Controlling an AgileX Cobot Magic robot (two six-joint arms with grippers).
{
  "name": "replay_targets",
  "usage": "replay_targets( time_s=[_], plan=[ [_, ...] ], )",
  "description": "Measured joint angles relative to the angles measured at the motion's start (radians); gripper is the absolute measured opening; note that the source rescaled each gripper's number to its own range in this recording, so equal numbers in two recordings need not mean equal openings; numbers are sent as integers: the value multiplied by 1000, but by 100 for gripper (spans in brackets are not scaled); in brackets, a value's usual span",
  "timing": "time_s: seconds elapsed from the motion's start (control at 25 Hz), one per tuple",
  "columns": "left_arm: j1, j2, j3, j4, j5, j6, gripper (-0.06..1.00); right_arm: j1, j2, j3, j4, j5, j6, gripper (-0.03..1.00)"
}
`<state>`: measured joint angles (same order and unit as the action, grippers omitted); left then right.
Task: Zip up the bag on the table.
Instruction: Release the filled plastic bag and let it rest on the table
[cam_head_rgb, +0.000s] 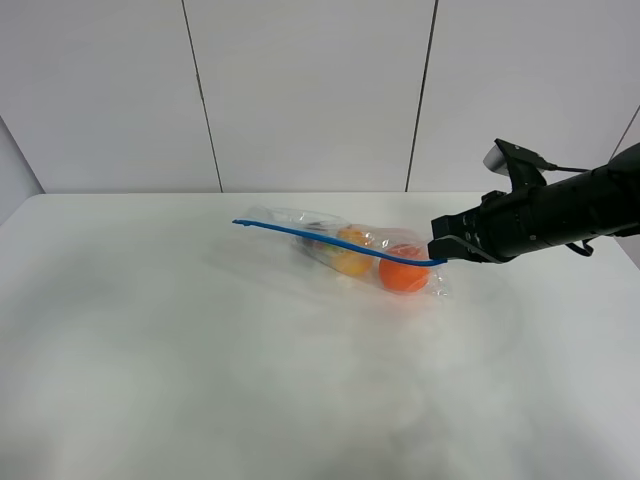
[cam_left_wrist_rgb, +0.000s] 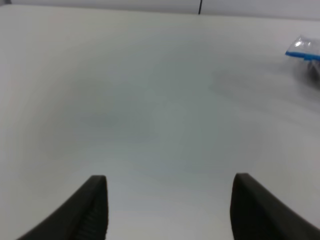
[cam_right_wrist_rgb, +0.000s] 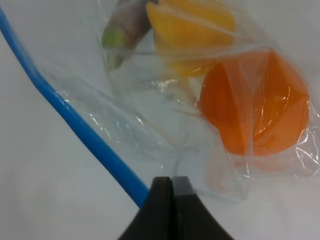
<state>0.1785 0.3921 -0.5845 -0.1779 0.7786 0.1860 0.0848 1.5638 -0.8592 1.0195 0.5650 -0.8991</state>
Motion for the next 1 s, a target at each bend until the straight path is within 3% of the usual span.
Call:
replay_targets(
  time_s=[0.44, 1.0],
  plan=[
    [-88, -139, 3, 3, 59, -12, 72, 0, 0, 0, 0, 8, 0, 0],
    [-106, -304, 82, -2, 85, -15, 72, 0, 0, 0, 0, 17, 0, 0]
  ],
)
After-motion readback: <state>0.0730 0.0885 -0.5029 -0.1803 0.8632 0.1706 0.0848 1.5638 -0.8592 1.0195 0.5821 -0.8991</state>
